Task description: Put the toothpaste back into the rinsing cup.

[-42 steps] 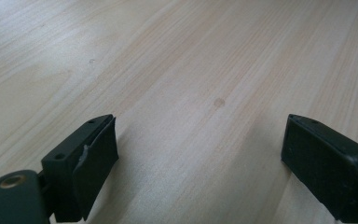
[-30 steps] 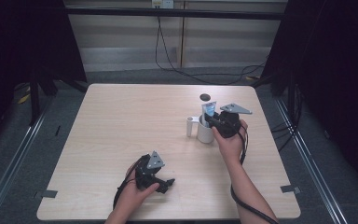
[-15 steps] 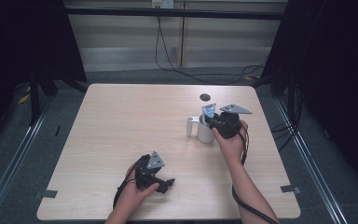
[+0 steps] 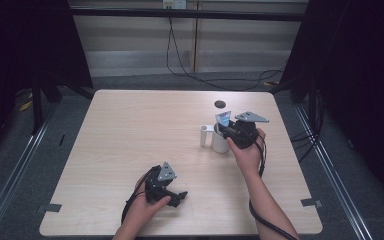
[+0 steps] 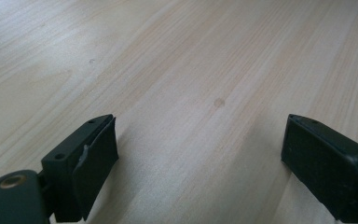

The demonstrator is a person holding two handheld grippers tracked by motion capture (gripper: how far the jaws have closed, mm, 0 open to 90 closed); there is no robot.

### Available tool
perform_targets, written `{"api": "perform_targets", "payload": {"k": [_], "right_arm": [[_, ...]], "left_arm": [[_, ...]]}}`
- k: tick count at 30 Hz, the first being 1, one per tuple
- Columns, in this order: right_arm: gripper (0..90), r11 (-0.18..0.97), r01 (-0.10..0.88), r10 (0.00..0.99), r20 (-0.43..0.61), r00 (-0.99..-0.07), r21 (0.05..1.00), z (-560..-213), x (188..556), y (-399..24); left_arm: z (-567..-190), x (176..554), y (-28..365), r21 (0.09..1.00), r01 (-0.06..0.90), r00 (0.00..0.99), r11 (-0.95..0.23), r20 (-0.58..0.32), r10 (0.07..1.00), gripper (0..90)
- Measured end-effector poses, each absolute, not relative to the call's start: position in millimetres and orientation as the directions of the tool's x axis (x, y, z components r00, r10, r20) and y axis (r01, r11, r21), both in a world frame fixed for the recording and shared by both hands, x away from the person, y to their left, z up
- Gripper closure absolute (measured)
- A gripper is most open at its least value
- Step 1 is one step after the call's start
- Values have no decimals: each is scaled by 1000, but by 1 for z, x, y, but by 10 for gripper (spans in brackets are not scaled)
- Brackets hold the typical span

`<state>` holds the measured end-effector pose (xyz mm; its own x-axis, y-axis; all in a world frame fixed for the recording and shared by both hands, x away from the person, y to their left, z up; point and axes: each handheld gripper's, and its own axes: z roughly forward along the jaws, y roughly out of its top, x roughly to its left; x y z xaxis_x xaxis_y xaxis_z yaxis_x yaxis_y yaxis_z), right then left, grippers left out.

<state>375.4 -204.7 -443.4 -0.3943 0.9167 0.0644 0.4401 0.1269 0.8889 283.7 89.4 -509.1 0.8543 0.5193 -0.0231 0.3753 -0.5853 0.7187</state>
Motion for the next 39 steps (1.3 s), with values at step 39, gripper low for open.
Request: {"api": "perform_targets", "payload": {"k": [39], "right_arm": [[423,151,430,915,39,-402,890,-439,371,-213]], "left_arm": [[-509,284,89,718,375,854,-586,-23,519,103]]}}
